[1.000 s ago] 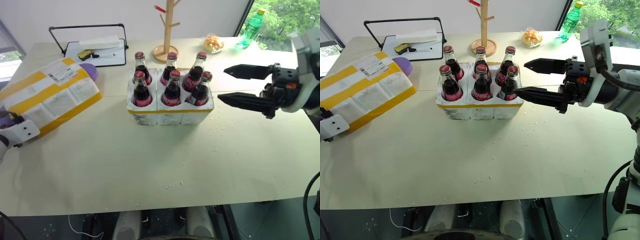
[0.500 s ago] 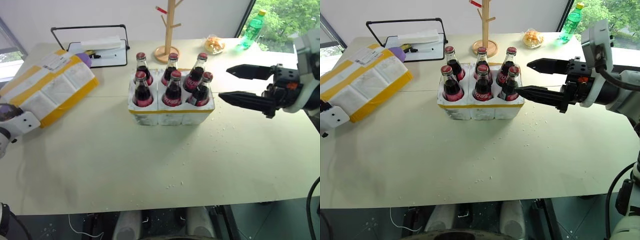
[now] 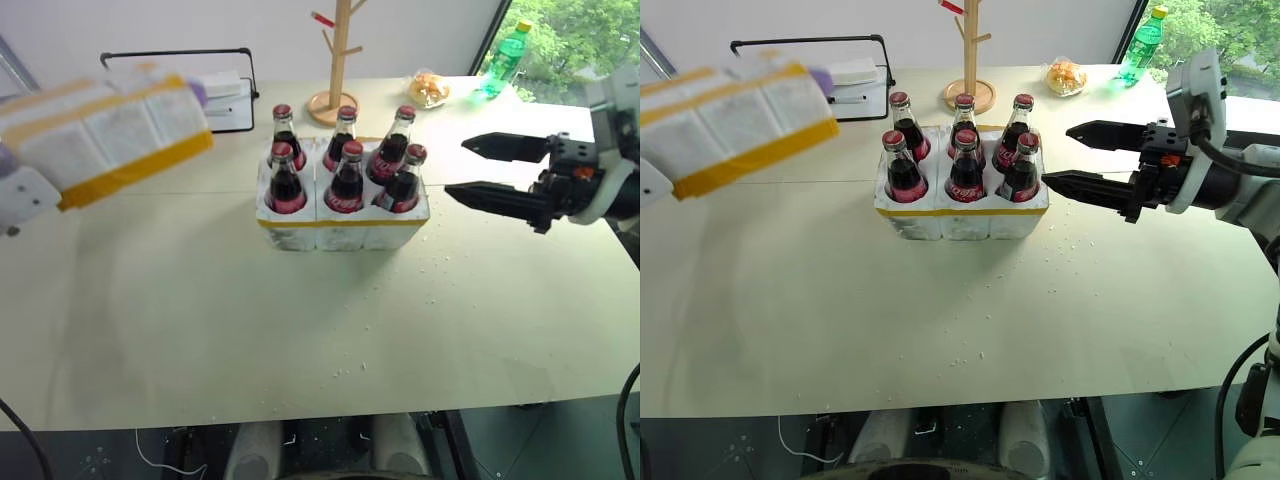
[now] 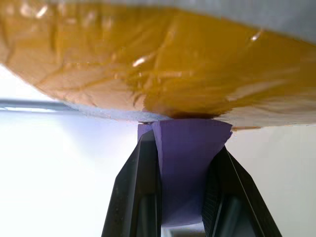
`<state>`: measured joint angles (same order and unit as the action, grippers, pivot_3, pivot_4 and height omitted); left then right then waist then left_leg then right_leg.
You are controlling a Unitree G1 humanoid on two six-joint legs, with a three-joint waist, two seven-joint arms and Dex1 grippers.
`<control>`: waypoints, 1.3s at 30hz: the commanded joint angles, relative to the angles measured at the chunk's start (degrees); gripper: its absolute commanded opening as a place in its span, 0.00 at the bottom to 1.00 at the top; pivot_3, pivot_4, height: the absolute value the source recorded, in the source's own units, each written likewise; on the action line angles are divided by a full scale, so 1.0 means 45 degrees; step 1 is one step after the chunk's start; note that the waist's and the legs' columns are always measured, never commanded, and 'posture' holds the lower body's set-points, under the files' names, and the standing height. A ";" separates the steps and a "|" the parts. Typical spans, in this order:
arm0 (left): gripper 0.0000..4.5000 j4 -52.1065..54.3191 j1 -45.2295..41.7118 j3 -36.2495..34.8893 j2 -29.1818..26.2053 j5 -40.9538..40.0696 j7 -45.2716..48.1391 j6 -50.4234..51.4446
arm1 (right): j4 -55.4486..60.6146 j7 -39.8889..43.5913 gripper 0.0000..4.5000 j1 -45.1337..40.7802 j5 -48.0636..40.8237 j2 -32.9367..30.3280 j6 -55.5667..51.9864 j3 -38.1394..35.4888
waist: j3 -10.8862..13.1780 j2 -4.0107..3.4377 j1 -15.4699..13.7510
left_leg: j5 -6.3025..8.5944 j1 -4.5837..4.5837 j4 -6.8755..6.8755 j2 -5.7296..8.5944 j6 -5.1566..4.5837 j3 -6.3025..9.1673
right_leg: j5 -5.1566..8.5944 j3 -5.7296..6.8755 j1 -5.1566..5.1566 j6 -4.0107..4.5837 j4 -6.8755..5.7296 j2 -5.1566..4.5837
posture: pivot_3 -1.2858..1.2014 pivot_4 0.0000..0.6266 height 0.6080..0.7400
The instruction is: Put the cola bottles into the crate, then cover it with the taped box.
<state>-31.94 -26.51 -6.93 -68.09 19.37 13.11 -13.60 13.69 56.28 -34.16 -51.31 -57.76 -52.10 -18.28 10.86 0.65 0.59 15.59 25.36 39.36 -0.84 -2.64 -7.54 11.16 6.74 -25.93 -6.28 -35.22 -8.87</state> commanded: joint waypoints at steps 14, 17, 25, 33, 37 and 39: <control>0.10 0.7403 -0.5401 0.1707 0.2131 -0.1920 0.5484 0.3393 | 0.0400 -0.0152 1.00 0.0838 0.0620 -0.0122 0.0615 -0.0515 | 0.0006 0.0011 -0.0006 | -0.0003 0.0001 0.0068 -0.0005 -0.0007 -0.0014 | -0.0004 0.0003 0.0069 -0.0020 -0.0003 0.0049 | 0.52 0.24 1.00; 0.10 0.8175 -0.5737 0.2327 0.2826 -0.1701 0.5921 0.3650 | 0.0522 -0.0352 1.00 0.1035 0.0546 -0.0058 0.0589 -0.0630 | 0.0006 0.0011 -0.0011 | -0.0002 0.0000 0.0083 -0.0006 -0.0009 -0.0007 | -0.0003 0.0003 0.0078 -0.0023 0.0000 0.0051 | 0.52 0.24 1.00; 0.10 0.8571 -0.5748 0.3554 0.3499 -0.0004 0.6093 0.3350 | 0.0690 -0.0837 1.00 0.1249 0.0312 -0.0031 0.0485 -0.0873 | 0.0006 0.0011 -0.0030 | 0.0002 -0.0004 0.0124 -0.0008 -0.0016 0.0009 | -0.0002 0.0004 0.0095 -0.0025 0.0001 0.0051 | 0.52 0.24 1.00; 0.21 0.8441 -0.5044 0.3948 0.4108 0.1183 0.5465 0.2277 | 0.0724 -0.1112 1.00 0.1293 0.0211 -0.0007 0.0537 -0.0947 | 0.0006 0.0011 -0.0160 | 0.0008 -0.0003 0.0136 -0.0012 -0.0025 0.0012 | -0.0002 0.0004 0.0098 -0.0024 0.0001 0.0048 | 0.52 0.24 1.00; 0.63 0.8976 -0.4436 0.3689 0.4426 0.1013 0.5778 0.2684 | 0.0625 -0.1109 1.00 0.1274 0.0277 -0.0042 0.0618 -0.0866 | 0.0006 0.0010 -0.0273 | 0.0011 -0.0005 0.0147 -0.0014 -0.0031 0.0010 | -0.0003 0.0002 0.0101 -0.0024 -0.0001 0.0046 | 0.52 0.24 1.00; 0.86 0.9351 -0.4079 0.3412 0.4454 0.0633 0.6149 0.3183 | 0.0608 -0.1076 1.00 0.1288 0.0301 -0.0108 0.0592 -0.0841 | 0.0006 0.0010 -0.0295 | 0.0013 -0.0003 0.0150 -0.0014 -0.0034 0.0012 | -0.0004 0.0002 0.0100 -0.0024 -0.0001 0.0045 | 0.52 0.24 1.00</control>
<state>6.94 -44.77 11.63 -47.91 23.99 39.69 -1.15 15.61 51.18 -27.82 -49.71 -57.40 -50.22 -20.43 10.89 0.70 -0.74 15.65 25.35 40.06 -0.90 -2.80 -7.48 11.15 6.75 -25.47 -6.39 -35.23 -8.67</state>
